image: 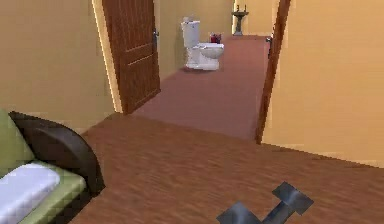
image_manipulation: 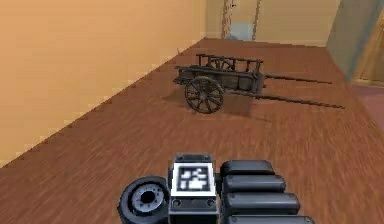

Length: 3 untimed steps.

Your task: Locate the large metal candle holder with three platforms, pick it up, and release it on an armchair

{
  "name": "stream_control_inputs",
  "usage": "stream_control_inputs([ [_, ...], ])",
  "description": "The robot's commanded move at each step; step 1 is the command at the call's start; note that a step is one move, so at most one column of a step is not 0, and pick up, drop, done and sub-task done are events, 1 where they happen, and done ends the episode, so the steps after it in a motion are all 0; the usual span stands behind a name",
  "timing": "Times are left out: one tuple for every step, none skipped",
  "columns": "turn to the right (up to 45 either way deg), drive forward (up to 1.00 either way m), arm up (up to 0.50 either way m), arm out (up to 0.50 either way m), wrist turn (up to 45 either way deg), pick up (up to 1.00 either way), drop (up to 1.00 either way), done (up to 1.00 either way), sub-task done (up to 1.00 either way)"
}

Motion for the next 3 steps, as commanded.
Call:
stream_control_inputs([
  [0.0,1.0,0.0,0.0,0.0,0.0,0.0,0.0,0.0],
  [0.0,0.95,0.0,0.0,0.0,0.0,0.0,0.0,0.0],
  [24.0,0.0,0.0,0.0,0.0,0.0,0.0,0.0,0.0],
])
